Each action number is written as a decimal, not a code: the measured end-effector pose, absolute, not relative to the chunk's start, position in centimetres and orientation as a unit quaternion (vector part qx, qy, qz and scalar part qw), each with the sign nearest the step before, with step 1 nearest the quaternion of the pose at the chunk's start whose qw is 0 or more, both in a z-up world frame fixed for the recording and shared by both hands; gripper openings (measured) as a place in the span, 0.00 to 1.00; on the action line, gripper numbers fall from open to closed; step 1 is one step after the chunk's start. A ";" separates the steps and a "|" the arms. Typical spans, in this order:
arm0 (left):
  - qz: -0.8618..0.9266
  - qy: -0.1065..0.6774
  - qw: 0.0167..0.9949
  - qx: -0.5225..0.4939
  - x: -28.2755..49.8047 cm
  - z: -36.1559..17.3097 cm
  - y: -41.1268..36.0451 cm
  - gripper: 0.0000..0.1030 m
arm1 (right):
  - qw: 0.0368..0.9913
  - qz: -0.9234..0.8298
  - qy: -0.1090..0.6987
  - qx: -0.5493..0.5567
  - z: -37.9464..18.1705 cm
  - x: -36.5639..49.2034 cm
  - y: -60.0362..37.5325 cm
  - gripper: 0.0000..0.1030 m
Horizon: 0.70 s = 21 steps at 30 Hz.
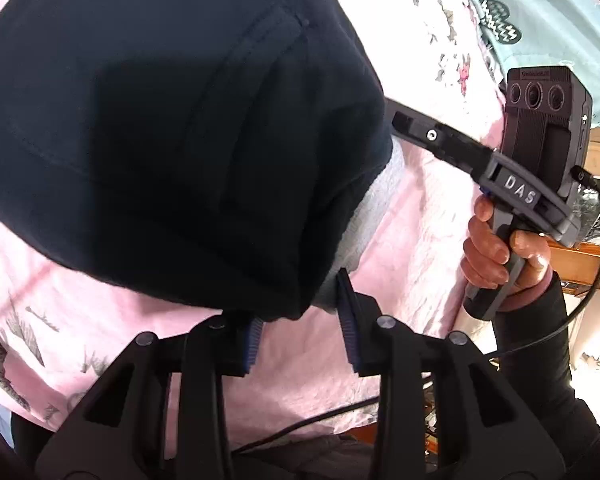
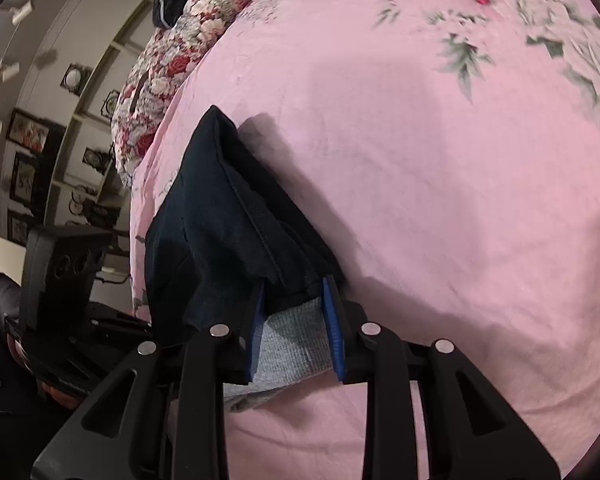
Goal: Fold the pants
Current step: 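Fold the bundle over with the left tool while the right tool holds the grey cuff end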
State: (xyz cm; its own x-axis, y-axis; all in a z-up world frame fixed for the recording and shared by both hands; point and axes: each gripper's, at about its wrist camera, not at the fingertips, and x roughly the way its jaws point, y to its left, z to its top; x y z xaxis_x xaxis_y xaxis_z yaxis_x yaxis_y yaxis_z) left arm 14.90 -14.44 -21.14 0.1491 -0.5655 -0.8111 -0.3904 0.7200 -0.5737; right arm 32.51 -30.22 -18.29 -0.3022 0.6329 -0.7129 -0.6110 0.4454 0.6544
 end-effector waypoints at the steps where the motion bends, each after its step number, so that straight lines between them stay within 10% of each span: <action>1: -0.066 0.650 0.667 -0.357 15.1 -20.8 -14.8 0.33 | 0.593 0.523 0.612 0.014 -18.3 32.5 -30.4 0.28; 9: -0.087 0.671 0.677 -0.288 14.1 -18.8 -16.6 0.61 | 0.644 0.498 0.579 0.036 -13.6 31.5 -32.2 0.42; 21: -0.100 0.576 0.780 -0.226 12.9 -9.9 -11.5 0.72 | 0.668 0.514 0.537 0.043 -12.9 26.0 -29.6 0.41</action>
State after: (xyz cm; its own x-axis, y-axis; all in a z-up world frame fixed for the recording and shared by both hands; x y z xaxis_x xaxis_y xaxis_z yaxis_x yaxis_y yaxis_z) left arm 12.91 -11.47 -9.91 0.3173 -0.4163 -0.8521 -0.1031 0.8780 -0.4674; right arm 25.99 -29.58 -12.92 -0.1047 0.7318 -0.6734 -0.6402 0.4686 0.6088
